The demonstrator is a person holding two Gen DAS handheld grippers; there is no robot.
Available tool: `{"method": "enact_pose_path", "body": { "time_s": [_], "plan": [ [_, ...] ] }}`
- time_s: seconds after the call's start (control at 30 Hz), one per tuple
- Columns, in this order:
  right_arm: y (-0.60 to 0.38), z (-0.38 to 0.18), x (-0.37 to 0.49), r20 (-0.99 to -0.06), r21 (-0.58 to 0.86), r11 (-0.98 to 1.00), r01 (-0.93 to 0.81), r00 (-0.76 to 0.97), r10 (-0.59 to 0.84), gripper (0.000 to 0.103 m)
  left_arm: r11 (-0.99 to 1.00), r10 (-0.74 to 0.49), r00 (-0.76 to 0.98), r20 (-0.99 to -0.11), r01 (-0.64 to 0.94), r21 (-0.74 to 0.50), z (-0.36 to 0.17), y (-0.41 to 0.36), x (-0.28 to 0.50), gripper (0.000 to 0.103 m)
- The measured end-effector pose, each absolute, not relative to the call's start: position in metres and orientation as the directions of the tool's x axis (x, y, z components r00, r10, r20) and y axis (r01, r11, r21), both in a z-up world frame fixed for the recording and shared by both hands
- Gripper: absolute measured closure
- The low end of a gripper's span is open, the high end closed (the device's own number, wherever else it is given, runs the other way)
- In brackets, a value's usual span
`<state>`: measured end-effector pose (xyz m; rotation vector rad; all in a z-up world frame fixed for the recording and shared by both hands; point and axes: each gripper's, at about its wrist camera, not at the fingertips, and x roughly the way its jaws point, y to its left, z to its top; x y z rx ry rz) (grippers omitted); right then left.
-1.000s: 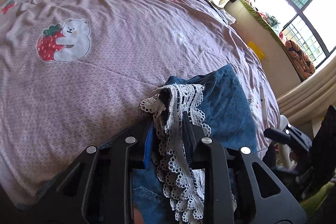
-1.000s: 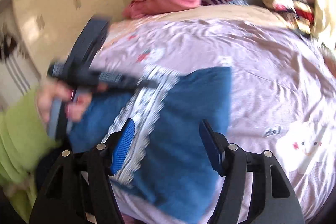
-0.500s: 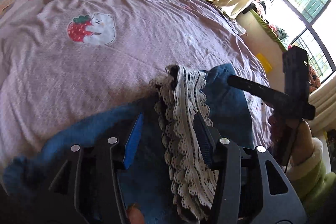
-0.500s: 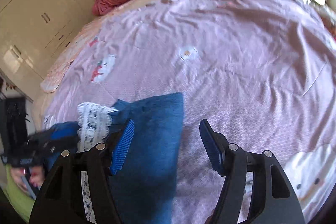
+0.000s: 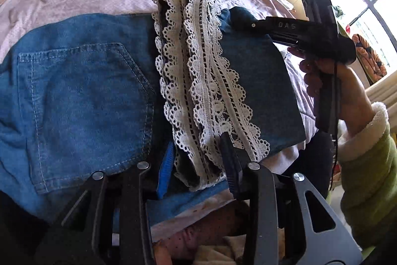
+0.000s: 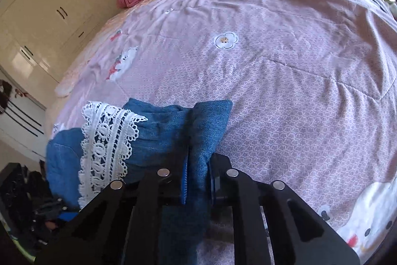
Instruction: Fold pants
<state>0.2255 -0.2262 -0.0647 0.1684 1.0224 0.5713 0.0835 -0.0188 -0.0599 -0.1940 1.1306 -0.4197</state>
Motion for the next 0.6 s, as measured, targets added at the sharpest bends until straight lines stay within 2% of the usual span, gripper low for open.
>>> {"method": "enact_pose_path", "body": {
  "time_s": [0.13,0.2,0.27,0.4,0.6],
  "plan": [
    [-0.223,-0.062,0.224,-0.761,0.35,0.853,-0.386,0.414,0.499,0.086,0.905,-0.422,0.35,-0.836,0.216,-0.366,-0.059,-0.016,0.08,0.078],
    [-0.226,-0.053,0.218,-0.754,0.326,0.864,-0.384,0.446,0.483,0.077,0.906,-0.42,0.349,-0.838,0.219,-0.363,-0.06,-0.015,0.074,0.078],
    [-0.231,-0.041,0.211,-0.74,0.3,0.878,-0.374,0.489,0.461,0.057,0.906,-0.418,0.347,-0.84,0.226,-0.357,-0.06,-0.018,0.071,0.078],
    [-0.241,-0.012,0.183,-0.679,0.271,0.88,-0.391,0.57,0.462,0.054,0.91,-0.406,0.351,-0.844,0.239,-0.338,-0.059,-0.022,0.068,0.079],
    [-0.225,0.003,0.125,-0.645,0.245,0.811,-0.531,0.535,0.545,0.053,0.914,-0.398,0.375,-0.837,0.236,-0.328,-0.053,-0.022,0.064,0.079]
  ]
}}
